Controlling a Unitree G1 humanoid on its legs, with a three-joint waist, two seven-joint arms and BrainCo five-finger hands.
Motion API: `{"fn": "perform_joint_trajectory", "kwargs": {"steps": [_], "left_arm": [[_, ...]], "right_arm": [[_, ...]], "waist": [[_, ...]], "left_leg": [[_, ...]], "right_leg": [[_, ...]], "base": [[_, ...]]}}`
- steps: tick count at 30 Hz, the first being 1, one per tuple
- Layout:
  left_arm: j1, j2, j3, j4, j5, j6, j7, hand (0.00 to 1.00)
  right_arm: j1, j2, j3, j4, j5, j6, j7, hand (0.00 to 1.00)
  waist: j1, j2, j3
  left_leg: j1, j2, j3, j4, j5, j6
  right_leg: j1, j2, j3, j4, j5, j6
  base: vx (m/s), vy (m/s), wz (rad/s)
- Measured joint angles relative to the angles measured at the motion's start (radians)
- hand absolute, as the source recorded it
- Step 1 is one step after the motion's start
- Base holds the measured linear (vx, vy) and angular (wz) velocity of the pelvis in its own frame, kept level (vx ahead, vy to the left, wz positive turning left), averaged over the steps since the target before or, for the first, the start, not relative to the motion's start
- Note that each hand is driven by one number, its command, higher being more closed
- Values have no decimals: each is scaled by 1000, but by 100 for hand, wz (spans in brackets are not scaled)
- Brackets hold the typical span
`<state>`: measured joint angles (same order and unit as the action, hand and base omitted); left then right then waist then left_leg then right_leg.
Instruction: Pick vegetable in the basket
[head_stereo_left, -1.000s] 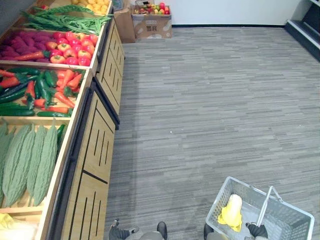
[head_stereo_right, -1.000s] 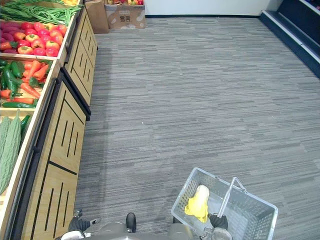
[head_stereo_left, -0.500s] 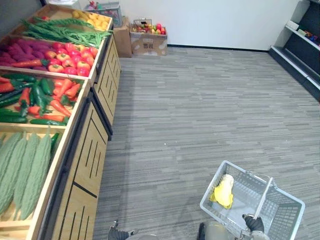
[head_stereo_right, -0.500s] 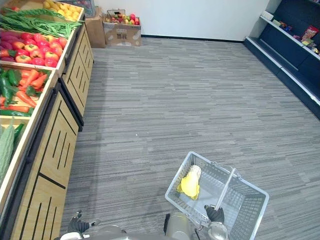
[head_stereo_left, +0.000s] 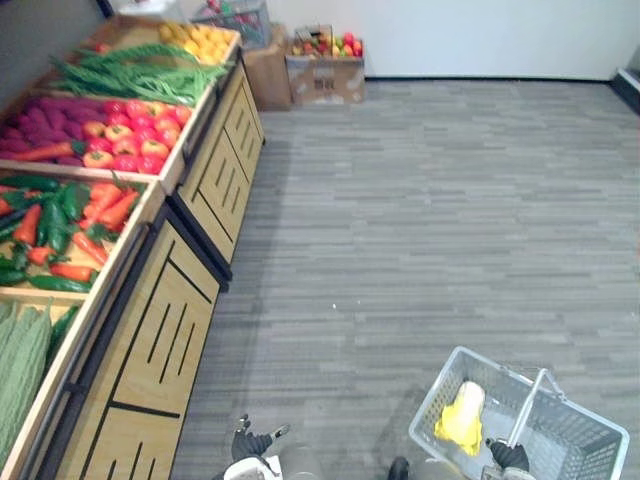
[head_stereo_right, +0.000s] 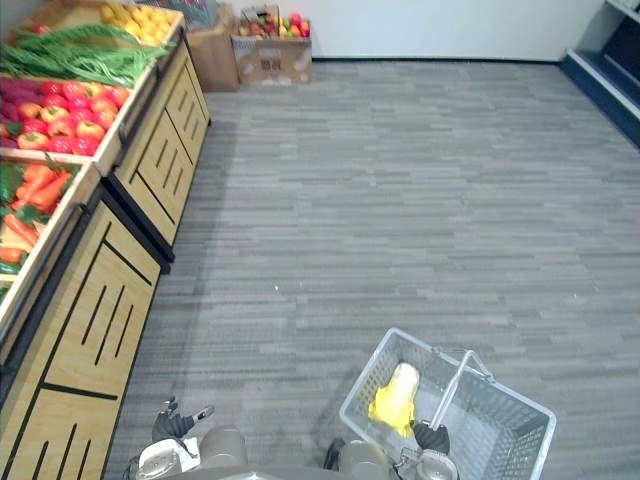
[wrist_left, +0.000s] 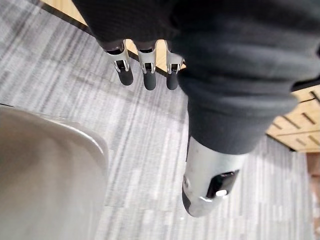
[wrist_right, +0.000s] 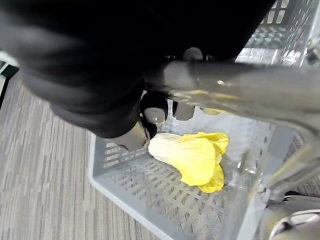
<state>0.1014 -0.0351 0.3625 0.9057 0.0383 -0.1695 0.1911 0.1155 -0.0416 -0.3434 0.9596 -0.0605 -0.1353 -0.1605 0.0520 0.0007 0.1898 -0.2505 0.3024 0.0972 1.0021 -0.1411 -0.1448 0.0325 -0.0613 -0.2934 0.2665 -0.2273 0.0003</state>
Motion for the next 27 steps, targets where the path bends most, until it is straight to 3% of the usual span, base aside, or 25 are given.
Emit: {"fn": "perform_joint_trajectory", "kwargs": {"steps": [2, 5, 6, 8, 9, 10, 11, 13, 15, 16, 18, 19, 20, 22, 23, 25, 27], "left_arm": [[-2, -6, 1, -17, -28, -3, 1, 0], [-10, -13, 23, -26, -34, -1, 4, 0], [-10, -19, 31, -26, -33, 0, 6, 0], [-10, -44, 52, -28, -33, -2, 10, 0], [-12, -43, 60, -29, -33, -3, 9, 0], [-16, -35, 70, -29, -31, -2, 9, 0], [-18, -30, 73, -30, -31, -4, 8, 0], [-20, -24, 84, -30, -28, -5, 8, 0], [-19, 0, 86, -23, -15, -3, 8, 0], [-19, 19, 83, -6, -15, -2, 9, 0], [-16, 41, 48, 15, -4, 7, 17, 0], [-7, 61, 26, 24, 18, 10, 24, 0], [12, 82, -13, 25, 23, 19, 25, 0], [35, 100, -50, 25, 22, 22, 27, 0], [41, 103, -58, 25, 22, 22, 27, 0], [39, 99, -50, 34, 22, 24, 27, 0], [38, 90, -26, 52, 22, 26, 27, 0]], "right_arm": [[8, 1, -1, 1, 1, 1, -3, 100], [15, -1, -15, 0, 2, 4, -9, 100], [19, -1, -18, -1, 1, 3, -10, 100], [26, 1, -30, -1, 0, 4, -14, 100], [28, 4, -27, -1, -1, 4, -14, 100], [19, 13, -1, -1, -2, 6, -15, 100], [7, 16, 12, -2, -4, 5, -14, 100], [-4, 23, 38, -3, -9, 3, -5, 100], [-11, 38, 45, 3, -11, 3, -2, 100], [-30, 39, 49, 23, -12, 1, 0, 100], [-58, 31, 61, 57, -12, -2, 0, 100], [-70, 27, 76, 67, -9, -6, -2, 100], [-75, 20, 73, 68, -7, -11, -4, 100], [-54, 0, 66, 67, -7, -23, -2, 100], [-37, -5, 62, 56, -6, -32, -2, 100], [-31, -4, 36, 43, -1, -33, -2, 100], [-36, 4, -1, 36, 0, -50, 7, 100]], "waist": [[11, 0, 0], [14, -1, 1], [14, -1, 1], [37, 0, 0], [45, -10, 1], [45, -34, -7], [40, -48, -7], [60, -62, -15], [74, -97, -44], [76, -114, -54], [67, -114, -55], [61, -115, -54], [47, -114, -53], [4, -104, -43], [-9, -106, -43], [-13, -106, -42], [-15, -94, -39]], "left_leg": [[-69, 1, 75, -45, -16, 20], [-112, -41, 232, -368, -27, 38], [-109, -63, 255, -461, -14, 51], [-108, -130, 276, -765, 103, 74], [-104, -140, 279, -770, 155, 87], [-81, -179, 308, -768, 158, 164], [-83, -185, 320, -746, 130, 200], [-80, -181, 346, -684, 75, 227], [-60, -204, 385, -689, 41, 243], [-37, -225, 398, -722, 32, 243], [22, -245, 404, -790, 11, 223], [59, -257, 401, -814, 4, 218], [113, -277, 375, -834, -13, 220], [208, -317, 294, -871, -30, 223], [262, -340, 249, -892, -46, 231], [310, -350, 196, -894, -68, 233], [353, -334, 110, -873, -88, 235]], "right_leg": [[50, -5, -17, -63, -2, 3], [109, -27, -54, -122, 3, 30], [119, -35, -61, -131, 3, 31], [155, -56, -64, -162, -14, 58], [165, -68, -55, -165, -26, 76], [183, -99, -32, -172, -28, 74], [181, -110, -6, -173, -3, 66], [186, -128, 76, -179, 64, 76], [164, -162, 143, -169, 115, 105], [128, -181, 174, -116, 141, 118], [29, -201, 202, 118, 183, 160], [-41, -206, 217, 288, 204, 203], [-97, -194, 229, 468, 210, 220], [-125, -184, 186, 655, 199, 203], [-155, -183, 159, 720, 169, 157], [-224, -172, 159, 715, 100, 136], [-298, -137, 191, 575, 60, 110]], "base": [[287, -22, 18], [248, 66, 30], [424, 218, 33], [358, 249, 9], [392, 270, -7], [488, 306, -6], [487, 302, -6], [389, 285, -32], [361, 274, -39], [328, 253, -34], [270, 226, -23], [273, 207, 3], [346, 221, 50], [327, 150, 100], [355, 85, 119], [382, 54, 110], [404, -44, 113]]}}
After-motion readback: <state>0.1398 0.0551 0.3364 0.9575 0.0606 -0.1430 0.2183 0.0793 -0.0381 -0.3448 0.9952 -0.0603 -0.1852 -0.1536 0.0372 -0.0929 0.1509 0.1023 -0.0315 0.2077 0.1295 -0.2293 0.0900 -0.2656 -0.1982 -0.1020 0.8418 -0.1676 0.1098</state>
